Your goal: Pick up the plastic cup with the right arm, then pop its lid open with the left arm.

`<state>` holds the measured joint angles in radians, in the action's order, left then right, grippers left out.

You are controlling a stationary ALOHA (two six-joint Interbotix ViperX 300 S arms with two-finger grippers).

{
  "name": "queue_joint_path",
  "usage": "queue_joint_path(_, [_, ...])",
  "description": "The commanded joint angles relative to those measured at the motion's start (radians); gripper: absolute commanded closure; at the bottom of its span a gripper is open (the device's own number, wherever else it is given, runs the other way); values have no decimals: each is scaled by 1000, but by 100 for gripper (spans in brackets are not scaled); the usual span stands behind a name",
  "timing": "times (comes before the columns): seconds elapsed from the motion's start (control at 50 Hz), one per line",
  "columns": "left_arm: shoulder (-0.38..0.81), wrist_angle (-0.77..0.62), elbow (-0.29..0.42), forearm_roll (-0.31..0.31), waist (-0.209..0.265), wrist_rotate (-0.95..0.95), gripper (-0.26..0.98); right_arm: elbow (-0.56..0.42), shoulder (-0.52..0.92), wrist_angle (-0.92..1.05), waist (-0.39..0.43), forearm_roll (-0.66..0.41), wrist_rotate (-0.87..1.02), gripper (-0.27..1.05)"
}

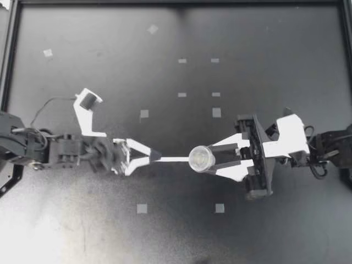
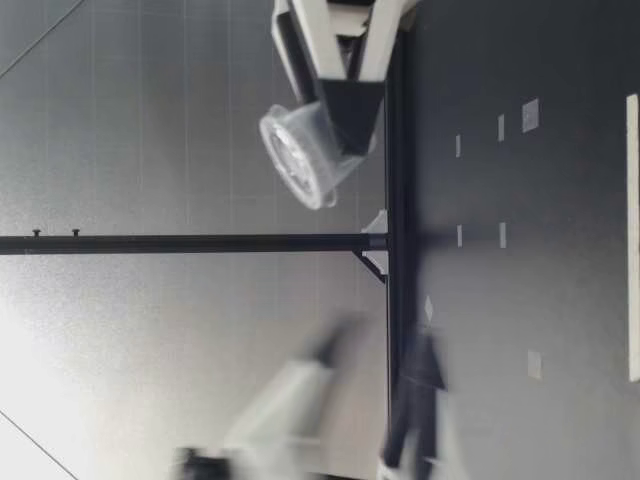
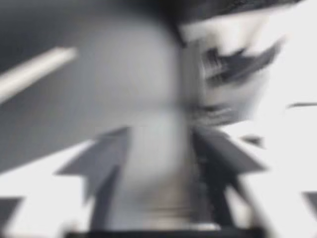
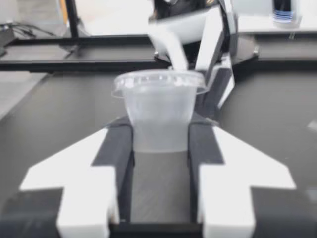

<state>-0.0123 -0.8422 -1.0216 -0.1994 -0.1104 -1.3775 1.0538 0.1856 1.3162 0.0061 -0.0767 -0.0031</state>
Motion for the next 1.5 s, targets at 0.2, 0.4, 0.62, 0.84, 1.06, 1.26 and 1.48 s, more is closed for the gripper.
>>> queue_joint_path(0.2, [-12,-186,67,5,0,-103,-3,-89,-9,21,-3,6,-83,52])
queue_joint_path(0.4, [-9,-186,63,28,-2,-103,-3,-107,14,18,-14,37,-83,52])
queue_joint_path(0.62, [-8,-186,77,67,0,-103,-2,-146,78,-15,-37,51,-71,52])
queue_joint_path(0.84, [-8,-186,71,67,0,-100,-2,-109,112,-41,-34,60,6,53])
queue_joint_path(1.06, [-6,-190,78,63,0,-64,-2,-67,137,-43,-23,60,61,53])
queue_joint_path(1.26, [0,-186,54,52,14,120,-2,-67,75,-95,20,60,72,53])
queue_joint_path(1.48, [-9,-186,48,49,29,575,-2,-57,-66,-127,37,60,126,53])
